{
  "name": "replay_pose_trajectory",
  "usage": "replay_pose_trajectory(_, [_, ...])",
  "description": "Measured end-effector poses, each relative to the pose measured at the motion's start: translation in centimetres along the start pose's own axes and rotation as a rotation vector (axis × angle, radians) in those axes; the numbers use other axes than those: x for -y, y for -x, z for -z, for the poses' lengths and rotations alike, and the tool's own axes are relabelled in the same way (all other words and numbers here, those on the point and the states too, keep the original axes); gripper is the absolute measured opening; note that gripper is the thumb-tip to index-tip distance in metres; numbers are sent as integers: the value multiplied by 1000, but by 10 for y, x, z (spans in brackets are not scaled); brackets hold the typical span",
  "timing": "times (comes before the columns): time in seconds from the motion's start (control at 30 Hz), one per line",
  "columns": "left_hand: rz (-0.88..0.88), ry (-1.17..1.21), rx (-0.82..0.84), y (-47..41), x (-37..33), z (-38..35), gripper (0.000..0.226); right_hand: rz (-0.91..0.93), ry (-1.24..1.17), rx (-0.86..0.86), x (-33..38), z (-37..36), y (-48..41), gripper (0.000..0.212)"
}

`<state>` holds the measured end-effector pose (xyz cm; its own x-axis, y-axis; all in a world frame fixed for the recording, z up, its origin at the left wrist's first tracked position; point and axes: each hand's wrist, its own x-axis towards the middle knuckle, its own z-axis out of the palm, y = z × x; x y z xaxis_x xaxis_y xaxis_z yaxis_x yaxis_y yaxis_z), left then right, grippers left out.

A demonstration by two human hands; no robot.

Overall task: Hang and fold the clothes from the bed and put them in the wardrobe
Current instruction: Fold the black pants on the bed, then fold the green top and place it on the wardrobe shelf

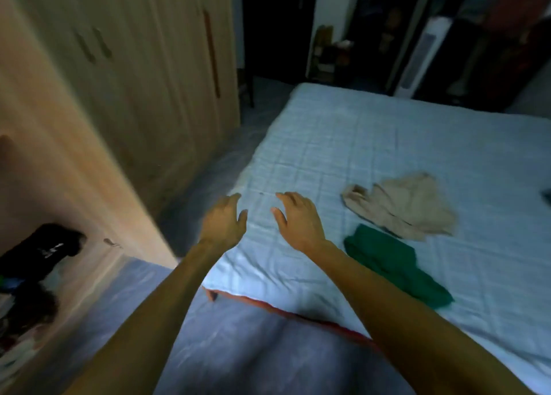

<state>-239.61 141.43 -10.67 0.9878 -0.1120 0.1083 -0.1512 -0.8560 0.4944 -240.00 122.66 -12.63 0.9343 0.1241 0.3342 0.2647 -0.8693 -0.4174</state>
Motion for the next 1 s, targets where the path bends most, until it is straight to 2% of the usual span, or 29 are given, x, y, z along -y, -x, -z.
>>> replay_pose_trajectory(0.17, [-175,57,224,19,-136,-105,56,-317,56,-44,-143,87,99,47])
replay_pose_trajectory(0.27, [-226,11,342,27,-187,-146,52,-429,92,-47,-198,117,145,57])
replay_pose_trajectory(0.37, [-267,-47,425,26,-216,-177,51,-512,100,-47,-238,124,175,49])
replay_pose_trajectory(0.63, [-264,-51,506,-21,-227,-249,43,-632,123,61,-303,100,175,43])
replay_pose_trajectory(1.0, [-308,-78,731,-84,-219,-365,47,-778,199,261,-388,61,161,53])
